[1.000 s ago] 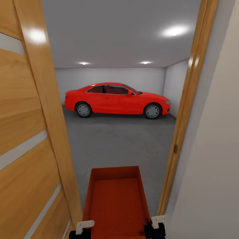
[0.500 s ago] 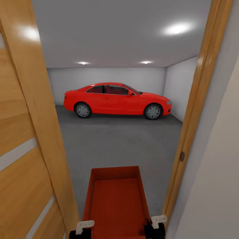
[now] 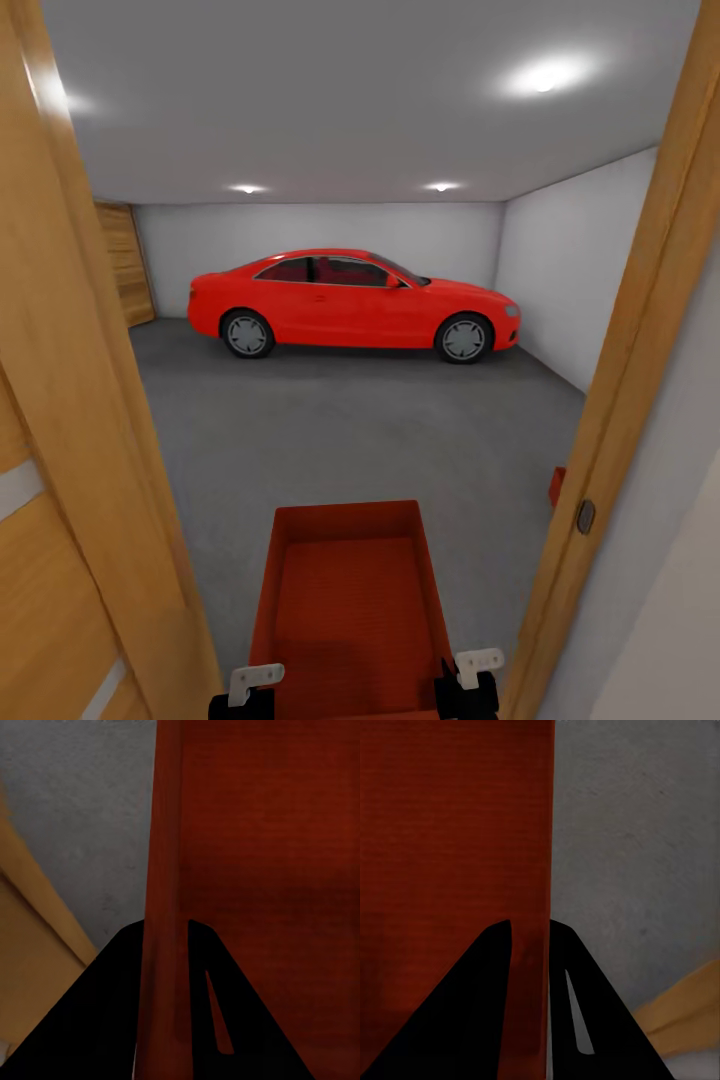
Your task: Move the two storage containers from the living room to the garage. In the garage, place one container on the floor and stack the other container on top of it (either order is fine).
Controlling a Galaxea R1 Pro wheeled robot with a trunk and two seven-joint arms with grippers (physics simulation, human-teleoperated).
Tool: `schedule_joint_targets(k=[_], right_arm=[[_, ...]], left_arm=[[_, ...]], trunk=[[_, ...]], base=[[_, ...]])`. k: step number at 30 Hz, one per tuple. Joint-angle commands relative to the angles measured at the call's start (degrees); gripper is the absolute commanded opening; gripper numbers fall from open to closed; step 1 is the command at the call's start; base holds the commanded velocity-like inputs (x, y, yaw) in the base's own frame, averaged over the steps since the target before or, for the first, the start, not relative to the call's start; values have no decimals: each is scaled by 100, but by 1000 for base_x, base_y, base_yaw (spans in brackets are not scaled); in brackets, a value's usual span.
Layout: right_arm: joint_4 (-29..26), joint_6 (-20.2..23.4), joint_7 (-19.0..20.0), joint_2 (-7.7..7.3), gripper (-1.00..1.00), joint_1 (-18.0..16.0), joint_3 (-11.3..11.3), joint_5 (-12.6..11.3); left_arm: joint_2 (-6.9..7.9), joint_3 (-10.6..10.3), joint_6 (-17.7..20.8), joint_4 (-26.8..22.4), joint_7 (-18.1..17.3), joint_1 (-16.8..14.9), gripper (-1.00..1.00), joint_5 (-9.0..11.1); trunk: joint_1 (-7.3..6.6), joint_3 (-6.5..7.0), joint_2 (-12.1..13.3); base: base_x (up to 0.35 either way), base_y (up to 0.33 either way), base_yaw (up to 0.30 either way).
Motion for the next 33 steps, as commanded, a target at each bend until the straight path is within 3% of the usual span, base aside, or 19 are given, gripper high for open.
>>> schedule_joint_targets(k=[1,15,33], right_arm=[[6,-1,-63,-2,-100,-9,32,53],[6,-2,-63,-2,-100,-9,30,53],[6,-5,-63,-2,-100,-9,30,53]], left_arm=[[64,-70,-39,4,78,-3,-100,96],[57,-74,-40,13,83,-3,-100,87],[56,-85,-41,13,82,-3,-100,74]], trunk=[[3,-8,-6],[3,-8,-6],[3,-8,-6]], base=[[170,0,0],[50,10,0],[320,0,0]])
